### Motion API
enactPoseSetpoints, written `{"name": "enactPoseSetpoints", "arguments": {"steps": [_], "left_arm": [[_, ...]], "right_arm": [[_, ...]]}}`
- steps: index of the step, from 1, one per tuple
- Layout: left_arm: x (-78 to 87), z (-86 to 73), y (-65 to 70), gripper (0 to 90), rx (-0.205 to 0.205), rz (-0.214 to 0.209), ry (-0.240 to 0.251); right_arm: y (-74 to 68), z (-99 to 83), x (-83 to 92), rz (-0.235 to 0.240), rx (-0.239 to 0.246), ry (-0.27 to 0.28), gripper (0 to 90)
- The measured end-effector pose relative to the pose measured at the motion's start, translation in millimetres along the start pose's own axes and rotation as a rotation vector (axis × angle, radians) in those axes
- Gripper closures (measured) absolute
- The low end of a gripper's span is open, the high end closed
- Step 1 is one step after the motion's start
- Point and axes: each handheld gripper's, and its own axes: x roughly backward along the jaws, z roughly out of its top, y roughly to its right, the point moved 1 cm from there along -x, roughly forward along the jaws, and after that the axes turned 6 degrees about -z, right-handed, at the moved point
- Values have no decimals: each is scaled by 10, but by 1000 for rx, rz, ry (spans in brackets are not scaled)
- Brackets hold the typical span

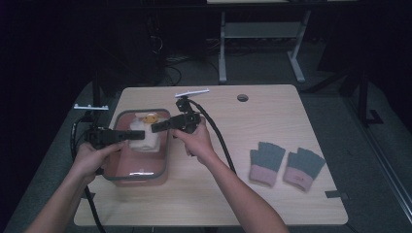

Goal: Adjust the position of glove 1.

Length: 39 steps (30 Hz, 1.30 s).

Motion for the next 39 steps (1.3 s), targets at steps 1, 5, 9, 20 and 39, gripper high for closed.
{"name": "enactPoseSetpoints", "arguments": {"steps": [1, 5, 9, 20, 39], "left_arm": [[4, -6, -10, 701, 4, 1, 1], [14, -41, -63, 701, 16, 4, 2], [13, -86, -127, 701, 28, 11, 0], [16, -193, -273, 701, 71, 40, -13], [-80, -329, -478, 701, 119, 71, -58]], "right_arm": [[7, 1, -15, 5, 2, -2, 825], [21, 5, -70, 1, -1, -16, 822], [35, -5, -138, -12, -2, -33, 820], [111, -26, -336, -33, -9, -81, 816], [264, -110, -505, -87, -41, -133, 801]]}}
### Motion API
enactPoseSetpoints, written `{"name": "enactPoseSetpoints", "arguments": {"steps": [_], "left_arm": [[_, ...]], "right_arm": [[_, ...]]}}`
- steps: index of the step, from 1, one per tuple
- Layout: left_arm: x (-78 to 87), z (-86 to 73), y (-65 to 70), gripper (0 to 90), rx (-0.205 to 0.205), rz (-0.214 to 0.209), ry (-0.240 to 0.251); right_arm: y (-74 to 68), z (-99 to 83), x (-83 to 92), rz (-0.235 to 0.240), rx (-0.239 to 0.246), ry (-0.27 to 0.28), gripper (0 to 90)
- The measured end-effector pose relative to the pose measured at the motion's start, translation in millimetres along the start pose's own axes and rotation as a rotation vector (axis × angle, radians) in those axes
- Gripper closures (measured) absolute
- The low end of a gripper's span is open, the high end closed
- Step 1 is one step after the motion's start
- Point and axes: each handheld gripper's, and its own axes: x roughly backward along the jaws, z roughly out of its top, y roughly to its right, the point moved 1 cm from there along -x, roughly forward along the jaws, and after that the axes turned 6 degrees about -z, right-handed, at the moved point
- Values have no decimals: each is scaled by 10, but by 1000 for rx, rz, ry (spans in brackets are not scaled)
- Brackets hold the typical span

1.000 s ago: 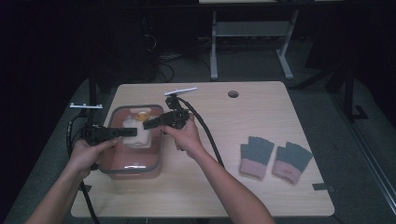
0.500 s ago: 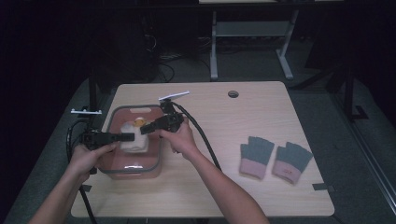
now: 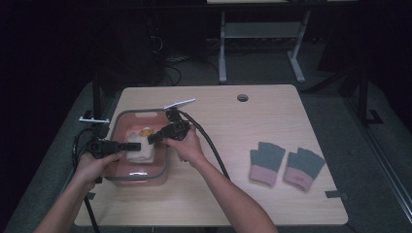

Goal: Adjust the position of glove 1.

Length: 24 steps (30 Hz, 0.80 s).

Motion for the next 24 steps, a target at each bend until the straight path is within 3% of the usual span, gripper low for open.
{"name": "enactPoseSetpoints", "arguments": {"steps": [11, 18, 20, 24], "left_arm": [[-68, -43, -67, 702, 33, 31, 3], [-154, -76, -104, 701, 35, 115, -49], [-192, -89, -112, 699, 37, 123, -64], [-245, -89, -90, 696, 11, 153, -101]], "right_arm": [[55, -46, 33, -36, 2, -12, 790], [93, -72, 79, -41, -2, -5, 788], [98, -82, 92, -41, 2, -7, 788], [98, -91, 119, -35, 7, 0, 785]]}}
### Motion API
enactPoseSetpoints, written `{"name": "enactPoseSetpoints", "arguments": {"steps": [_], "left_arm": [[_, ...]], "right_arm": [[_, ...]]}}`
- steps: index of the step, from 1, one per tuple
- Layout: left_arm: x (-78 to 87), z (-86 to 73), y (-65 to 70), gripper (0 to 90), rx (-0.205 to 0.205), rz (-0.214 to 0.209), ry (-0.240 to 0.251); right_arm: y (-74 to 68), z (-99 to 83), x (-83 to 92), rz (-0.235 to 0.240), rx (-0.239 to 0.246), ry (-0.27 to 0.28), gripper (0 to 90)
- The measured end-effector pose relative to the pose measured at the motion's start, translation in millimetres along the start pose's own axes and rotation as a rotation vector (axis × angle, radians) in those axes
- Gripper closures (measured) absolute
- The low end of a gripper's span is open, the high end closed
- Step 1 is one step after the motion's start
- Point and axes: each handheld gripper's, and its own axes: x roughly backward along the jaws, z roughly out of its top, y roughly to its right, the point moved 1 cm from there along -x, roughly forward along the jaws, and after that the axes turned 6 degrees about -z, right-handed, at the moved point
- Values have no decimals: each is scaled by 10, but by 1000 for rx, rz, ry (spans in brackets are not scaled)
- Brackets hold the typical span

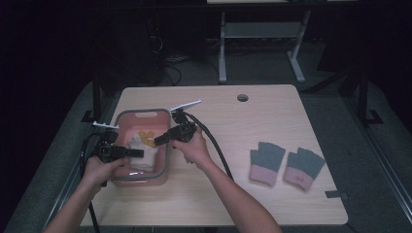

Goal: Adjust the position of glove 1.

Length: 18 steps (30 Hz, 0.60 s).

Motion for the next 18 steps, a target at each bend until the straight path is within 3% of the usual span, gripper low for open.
{"name": "enactPoseSetpoints", "arguments": {"steps": [8, 10, 18], "left_arm": [[-34, -2, 8, 637, -37, 107, -53], [-16, -3, 4, 601, -13, 97, -39], [146, 80, 43, 569, -33, 193, -2]], "right_arm": [[-19, -21, 67, 12, 5, 9, 780], [-18, -29, 82, 13, 4, 16, 775], [-29, -64, 151, 18, 11, 23, 771]]}}
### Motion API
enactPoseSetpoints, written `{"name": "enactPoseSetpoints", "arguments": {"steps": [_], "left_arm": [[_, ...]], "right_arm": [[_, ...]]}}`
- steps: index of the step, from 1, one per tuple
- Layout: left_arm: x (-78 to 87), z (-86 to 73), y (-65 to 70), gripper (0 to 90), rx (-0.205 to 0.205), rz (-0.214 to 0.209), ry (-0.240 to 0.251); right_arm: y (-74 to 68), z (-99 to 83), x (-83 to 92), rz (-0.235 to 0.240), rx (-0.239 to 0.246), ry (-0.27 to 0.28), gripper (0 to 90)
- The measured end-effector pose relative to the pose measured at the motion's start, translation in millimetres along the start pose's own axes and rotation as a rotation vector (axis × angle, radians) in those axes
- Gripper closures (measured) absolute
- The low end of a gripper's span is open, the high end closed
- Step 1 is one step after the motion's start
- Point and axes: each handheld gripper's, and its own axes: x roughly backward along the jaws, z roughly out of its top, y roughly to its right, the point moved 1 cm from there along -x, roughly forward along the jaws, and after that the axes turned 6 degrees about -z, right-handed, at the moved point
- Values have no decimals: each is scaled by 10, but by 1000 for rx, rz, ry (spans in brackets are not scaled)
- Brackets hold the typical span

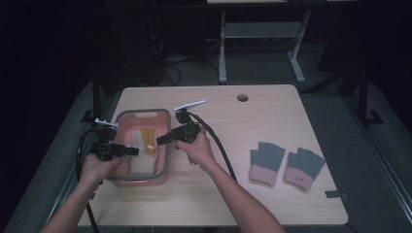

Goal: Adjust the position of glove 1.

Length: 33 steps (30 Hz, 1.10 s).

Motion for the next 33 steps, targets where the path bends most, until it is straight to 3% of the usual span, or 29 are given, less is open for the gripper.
{"name": "enactPoseSetpoints", "arguments": {"steps": [6, 12, 16, 23, 33], "left_arm": [[-58, -1, 17, 650, -13, -5, -21], [-210, -27, 9, 644, -18, 16, -76], [-243, -34, 16, 632, -23, 24, -80], [-163, -32, 73, 583, -41, 8, -35], [-22, 27, 275, 495, -94, -37, 39]], "right_arm": [[17, -22, 56, 3, 2, 13, 767], [30, -50, 90, 6, 5, 10, 756], [44, -61, 116, 12, 4, 17, 752], [63, -86, 194, 11, 8, 27, 723], [94, -117, 444, -4, 27, 59, 666]]}}
